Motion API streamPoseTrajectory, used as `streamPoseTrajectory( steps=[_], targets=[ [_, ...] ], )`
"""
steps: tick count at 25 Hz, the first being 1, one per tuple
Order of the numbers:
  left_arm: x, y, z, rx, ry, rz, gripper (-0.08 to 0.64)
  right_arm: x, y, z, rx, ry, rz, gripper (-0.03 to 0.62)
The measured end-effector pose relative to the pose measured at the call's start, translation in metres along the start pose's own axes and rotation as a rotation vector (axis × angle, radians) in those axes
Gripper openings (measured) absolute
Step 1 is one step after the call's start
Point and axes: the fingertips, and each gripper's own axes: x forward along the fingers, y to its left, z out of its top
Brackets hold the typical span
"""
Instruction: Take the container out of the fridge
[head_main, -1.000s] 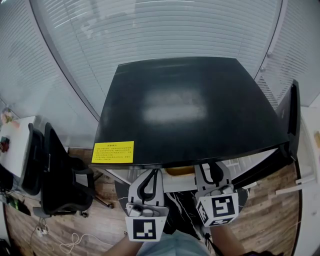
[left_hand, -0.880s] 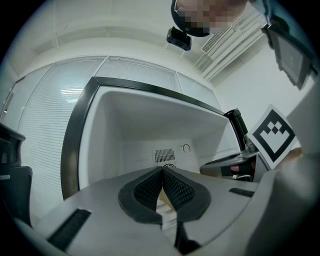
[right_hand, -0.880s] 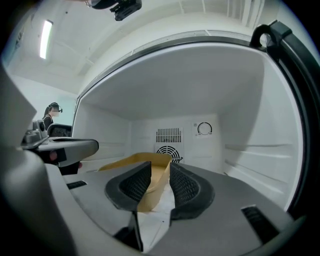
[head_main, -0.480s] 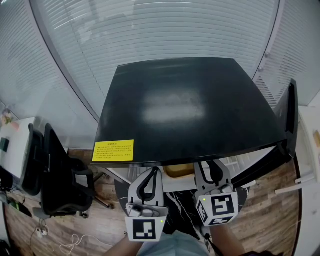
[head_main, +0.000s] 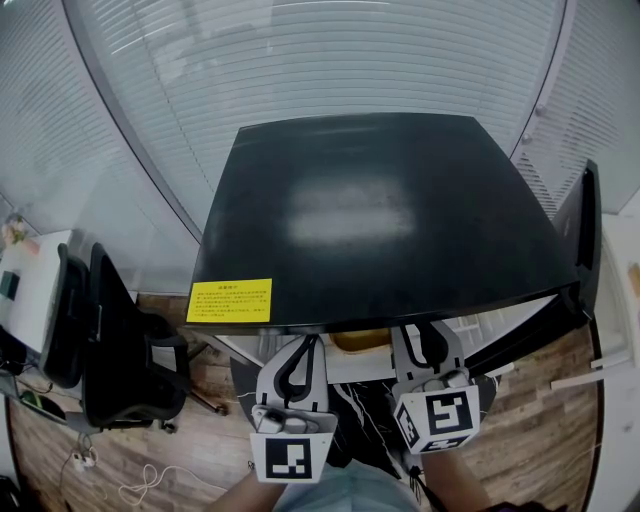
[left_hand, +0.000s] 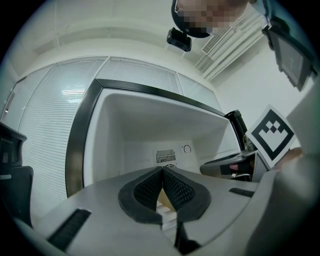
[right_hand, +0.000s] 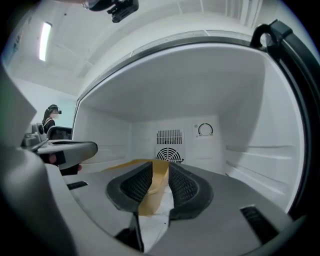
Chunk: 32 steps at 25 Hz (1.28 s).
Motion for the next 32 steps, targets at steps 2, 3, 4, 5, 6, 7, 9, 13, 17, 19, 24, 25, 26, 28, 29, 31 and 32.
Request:
streamPoseTrajectory(
  steps=[2, 3, 4, 5, 6, 7, 9, 13, 17, 19, 24, 25, 26, 28, 29, 31, 32],
  targets=[
    [0.001, 0.000, 0.002, 0.004, -0.015, 0.000, 0.014, -0.003, 0.004, 0.005, -0.015, -0.023, 0.016, 0.115],
    [0.001, 0.001, 0.004, 0.004, -0.023, 0.001, 0.014, -0.005, 0.006, 0.006, -0.022, -0.028, 0.022, 0.117],
    [0.001, 0.001, 0.005, 0.002, -0.028, 0.001, 0.014, -0.006, 0.007, 0.008, -0.026, -0.031, 0.026, 0.120],
    [0.000, 0.000, 0.005, 0.002, -0.027, 0.001, 0.014, -0.008, 0.007, 0.008, -0.027, -0.034, 0.027, 0.120],
    [-0.001, 0.000, 0.005, 0.002, -0.022, -0.001, 0.014, -0.011, 0.007, 0.009, -0.026, -0.039, 0.025, 0.120],
    [-0.001, 0.000, 0.004, 0.001, -0.015, -0.002, 0.014, -0.015, 0.007, 0.008, -0.024, -0.044, 0.022, 0.118],
    [-0.003, -0.001, 0.003, -0.001, -0.006, -0.004, 0.014, -0.023, 0.006, 0.005, -0.021, -0.049, 0.017, 0.112],
    [-0.004, -0.004, 0.004, -0.007, -0.008, -0.008, 0.014, -0.034, 0.012, -0.004, -0.036, -0.029, 0.034, 0.112],
    [-0.006, -0.012, 0.008, 0.002, -0.023, -0.028, 0.014, -0.038, 0.026, 0.004, -0.105, -0.078, 0.088, 0.137],
    [-0.008, -0.014, 0.008, 0.002, -0.019, -0.032, 0.014, -0.037, 0.040, 0.007, -0.164, -0.083, 0.162, 0.141],
    [-0.011, -0.008, 0.007, -0.009, -0.013, -0.015, 0.014, -0.032, 0.065, -0.006, -0.333, 0.004, 0.276, 0.158],
    [-0.011, -0.006, 0.007, -0.007, -0.017, -0.011, 0.014, -0.030, 0.068, -0.010, -0.375, 0.024, 0.293, 0.160],
    [-0.011, -0.004, 0.007, -0.008, -0.019, -0.006, 0.014, -0.028, 0.070, -0.012, -0.416, 0.041, 0.308, 0.163],
    [-0.012, 0.000, 0.006, -0.013, -0.020, 0.005, 0.014, -0.024, 0.074, -0.017, -0.498, 0.061, 0.333, 0.163],
    [-0.012, 0.001, 0.005, -0.015, -0.020, 0.009, 0.014, -0.022, 0.075, -0.018, -0.540, 0.067, 0.345, 0.161],
    [-0.011, 0.003, 0.004, -0.018, -0.018, 0.015, 0.014, -0.018, 0.077, -0.020, -0.616, 0.081, 0.362, 0.163],
    [-0.011, 0.004, 0.003, -0.021, -0.016, 0.018, 0.014, -0.018, 0.078, -0.020, -0.641, 0.086, 0.368, 0.158]
  ],
)
